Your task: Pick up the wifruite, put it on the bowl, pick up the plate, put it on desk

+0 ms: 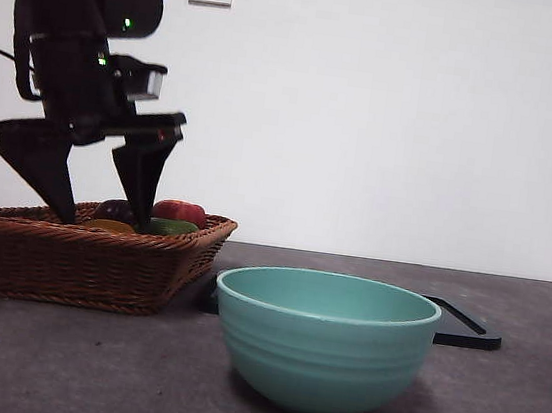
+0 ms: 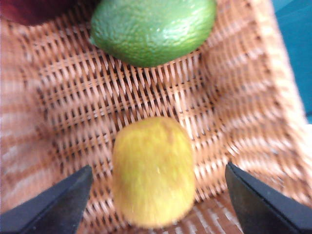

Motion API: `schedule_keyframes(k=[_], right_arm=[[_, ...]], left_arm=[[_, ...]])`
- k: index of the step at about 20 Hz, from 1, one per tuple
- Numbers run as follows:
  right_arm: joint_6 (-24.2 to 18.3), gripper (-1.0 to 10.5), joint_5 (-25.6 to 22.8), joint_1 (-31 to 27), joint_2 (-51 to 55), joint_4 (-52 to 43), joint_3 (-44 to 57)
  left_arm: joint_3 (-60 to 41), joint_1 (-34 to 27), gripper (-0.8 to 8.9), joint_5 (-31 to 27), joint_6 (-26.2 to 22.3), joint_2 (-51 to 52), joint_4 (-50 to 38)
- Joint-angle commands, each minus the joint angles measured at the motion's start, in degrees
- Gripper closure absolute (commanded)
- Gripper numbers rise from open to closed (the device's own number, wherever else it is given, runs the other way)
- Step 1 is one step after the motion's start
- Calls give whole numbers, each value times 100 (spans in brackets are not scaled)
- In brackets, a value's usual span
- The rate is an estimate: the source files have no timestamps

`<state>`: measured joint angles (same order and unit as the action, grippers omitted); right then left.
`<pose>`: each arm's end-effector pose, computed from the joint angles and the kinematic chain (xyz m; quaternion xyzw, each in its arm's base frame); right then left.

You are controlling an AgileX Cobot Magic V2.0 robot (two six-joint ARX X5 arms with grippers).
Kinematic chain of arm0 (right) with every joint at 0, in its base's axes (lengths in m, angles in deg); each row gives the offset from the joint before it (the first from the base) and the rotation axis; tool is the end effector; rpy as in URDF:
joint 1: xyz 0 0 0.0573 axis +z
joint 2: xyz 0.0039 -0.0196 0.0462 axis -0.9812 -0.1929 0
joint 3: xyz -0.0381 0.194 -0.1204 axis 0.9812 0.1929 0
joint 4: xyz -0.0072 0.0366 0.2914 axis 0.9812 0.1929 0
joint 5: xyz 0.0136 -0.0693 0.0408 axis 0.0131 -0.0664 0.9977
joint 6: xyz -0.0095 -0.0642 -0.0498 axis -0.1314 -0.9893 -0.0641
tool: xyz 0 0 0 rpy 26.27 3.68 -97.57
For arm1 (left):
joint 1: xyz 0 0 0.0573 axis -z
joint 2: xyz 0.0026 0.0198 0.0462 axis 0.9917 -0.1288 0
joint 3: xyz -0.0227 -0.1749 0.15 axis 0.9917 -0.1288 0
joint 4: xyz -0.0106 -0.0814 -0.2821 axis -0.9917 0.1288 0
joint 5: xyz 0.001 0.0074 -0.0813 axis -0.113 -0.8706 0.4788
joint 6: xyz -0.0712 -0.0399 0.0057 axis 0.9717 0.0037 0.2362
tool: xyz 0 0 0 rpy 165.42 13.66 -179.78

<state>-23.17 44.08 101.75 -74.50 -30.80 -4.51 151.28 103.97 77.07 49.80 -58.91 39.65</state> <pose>0.1788 0.1072 0.3084 0.0403 0.3812 0.3664 0.8479 0.3695 -0.1481 0.1378 0.0603 0.5422 -0.1564 0.8233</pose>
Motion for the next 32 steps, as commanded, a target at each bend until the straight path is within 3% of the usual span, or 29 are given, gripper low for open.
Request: schedule_keyframes(k=[1, 7, 14, 19, 25, 28, 32], right_arm=[[13, 558, 7, 35, -35, -22, -105], [13, 558, 7, 35, -35, -22, -105], [13, 559, 9, 35, -33, -22, -105], [13, 559, 7, 35, -33, -22, -105], [11, 559, 4, 35, -35, -24, -105], [9, 558, 2, 35, -33, -24, -105], [9, 559, 2, 35, -33, -24, -105]], left_arm=[[131, 44, 376, -22, -68, -232, -116], [131, 42, 388, -24, -66, -459, -140], [131, 42, 664, -24, -66, -470, -92], [131, 42, 663, -17, -59, -302, -59], [131, 234, 663, 262, -68, 876, 203], [131, 610, 663, 717, -63, 1578, 505], [131, 1510, 662, 796, -63, 2002, 520]])
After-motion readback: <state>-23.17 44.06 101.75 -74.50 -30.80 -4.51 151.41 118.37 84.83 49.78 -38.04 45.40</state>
